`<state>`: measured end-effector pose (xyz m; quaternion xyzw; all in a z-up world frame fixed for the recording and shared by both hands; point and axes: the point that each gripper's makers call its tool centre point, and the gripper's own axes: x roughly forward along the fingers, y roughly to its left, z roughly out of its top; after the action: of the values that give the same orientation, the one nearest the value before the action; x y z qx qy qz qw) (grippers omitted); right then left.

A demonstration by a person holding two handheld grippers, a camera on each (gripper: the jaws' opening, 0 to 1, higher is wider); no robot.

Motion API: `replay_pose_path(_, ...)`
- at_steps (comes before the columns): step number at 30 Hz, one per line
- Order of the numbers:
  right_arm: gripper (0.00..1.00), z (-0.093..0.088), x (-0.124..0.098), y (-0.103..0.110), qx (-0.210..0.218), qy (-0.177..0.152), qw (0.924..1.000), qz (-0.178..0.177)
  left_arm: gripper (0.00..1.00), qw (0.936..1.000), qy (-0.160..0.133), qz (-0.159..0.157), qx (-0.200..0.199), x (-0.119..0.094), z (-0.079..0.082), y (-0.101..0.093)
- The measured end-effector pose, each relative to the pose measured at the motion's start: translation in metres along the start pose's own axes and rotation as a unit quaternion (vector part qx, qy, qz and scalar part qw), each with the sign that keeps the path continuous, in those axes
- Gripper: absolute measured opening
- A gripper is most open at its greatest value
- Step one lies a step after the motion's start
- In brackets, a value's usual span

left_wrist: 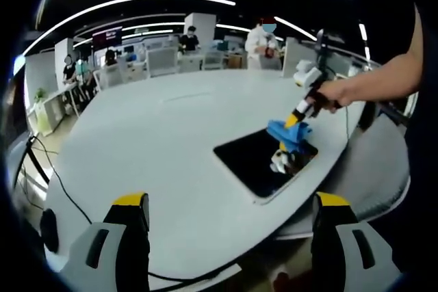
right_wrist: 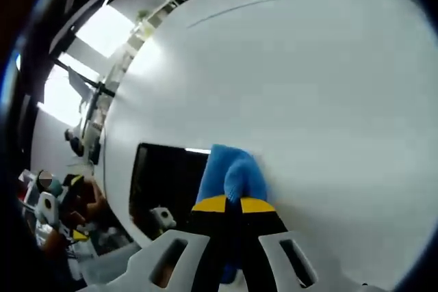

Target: Wipe the mirror surface with the cleaning cloth until all visible marks leave the cleaned area.

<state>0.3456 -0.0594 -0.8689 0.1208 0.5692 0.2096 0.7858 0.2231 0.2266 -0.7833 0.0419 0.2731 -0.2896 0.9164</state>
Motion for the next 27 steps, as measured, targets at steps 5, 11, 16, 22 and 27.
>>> replay_pose_path(5,0.0,-0.002,-0.001,0.001,-0.004,0.002,1.0,0.002,1.0,0.9999,-0.006,0.011,-0.005,-0.002,-0.001,-0.003)
replay_pose_path(11,0.0,0.0,0.001,-0.001,-0.009,0.003,1.0,0.0,1.0,0.9997,-0.01,0.015,-0.015,-0.006,-0.001,-0.021)
replay_pose_path(16,0.0,-0.002,-0.001,-0.001,-0.005,0.003,1.0,0.004,1.0,0.9996,-0.01,0.019,-0.015,-0.014,-0.004,-0.019)
replay_pose_path(22,0.0,-0.002,-0.002,0.0,-0.006,0.0,1.0,0.001,1.0,0.9996,-0.011,0.021,-0.013,-0.013,-0.001,-0.013)
replay_pose_path(27,0.0,-0.002,-0.002,0.0,-0.008,0.0,1.0,-0.003,1.0,0.9997,-0.016,0.018,-0.011,-0.01,0.003,-0.015)
